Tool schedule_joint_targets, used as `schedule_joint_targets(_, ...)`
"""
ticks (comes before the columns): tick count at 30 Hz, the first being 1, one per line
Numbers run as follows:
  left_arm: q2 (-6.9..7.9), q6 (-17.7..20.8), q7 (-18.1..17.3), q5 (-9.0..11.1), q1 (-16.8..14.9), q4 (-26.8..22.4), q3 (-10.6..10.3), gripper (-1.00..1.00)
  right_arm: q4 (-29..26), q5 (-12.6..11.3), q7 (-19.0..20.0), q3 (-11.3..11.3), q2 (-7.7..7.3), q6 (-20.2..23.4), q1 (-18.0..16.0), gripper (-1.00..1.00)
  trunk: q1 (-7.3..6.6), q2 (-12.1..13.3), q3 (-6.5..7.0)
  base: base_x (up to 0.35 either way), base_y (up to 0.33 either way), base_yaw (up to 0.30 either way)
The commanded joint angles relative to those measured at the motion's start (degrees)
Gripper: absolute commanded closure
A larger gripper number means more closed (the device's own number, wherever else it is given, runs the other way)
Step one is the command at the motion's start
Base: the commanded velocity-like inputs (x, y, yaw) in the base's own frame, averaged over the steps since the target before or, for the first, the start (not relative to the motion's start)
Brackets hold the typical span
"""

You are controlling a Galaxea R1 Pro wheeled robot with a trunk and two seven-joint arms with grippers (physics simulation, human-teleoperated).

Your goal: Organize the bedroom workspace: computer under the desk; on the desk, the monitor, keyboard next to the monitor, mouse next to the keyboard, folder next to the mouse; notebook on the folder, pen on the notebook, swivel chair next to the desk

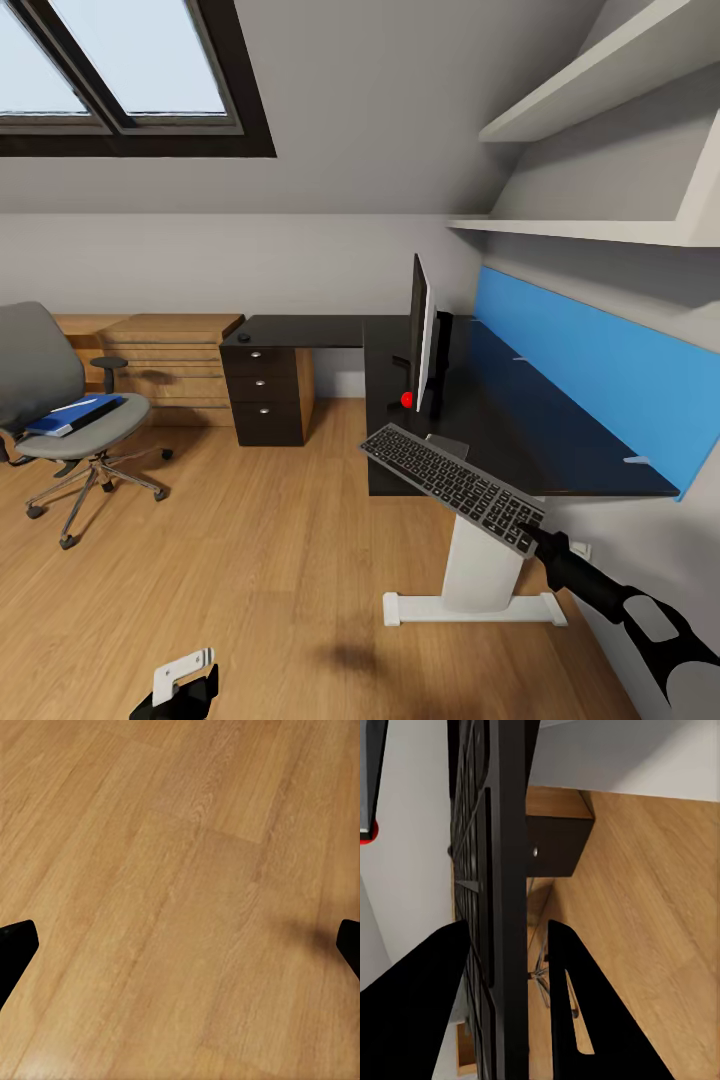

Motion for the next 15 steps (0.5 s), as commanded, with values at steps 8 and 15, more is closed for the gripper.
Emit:
schedule_joint_targets(8,0.00,0.1,0.2,0.5,0.0,-0.1,-0.1,-1.00,0.0,0.3,0.0,-0.2,0.01,0.2,0.0,1.00,0.00,0.0,-0.06,0.000,0.000,0.000)
schedule_joint_targets(15,-0.03,0.1,0.2,0.5,0.0,-0.2,-0.1,-1.00,0.1,0.3,0.0,-0.2,0.01,0.2,0.0,1.00,-1.54,2.8,1.20,0.000,0.000,0.000)
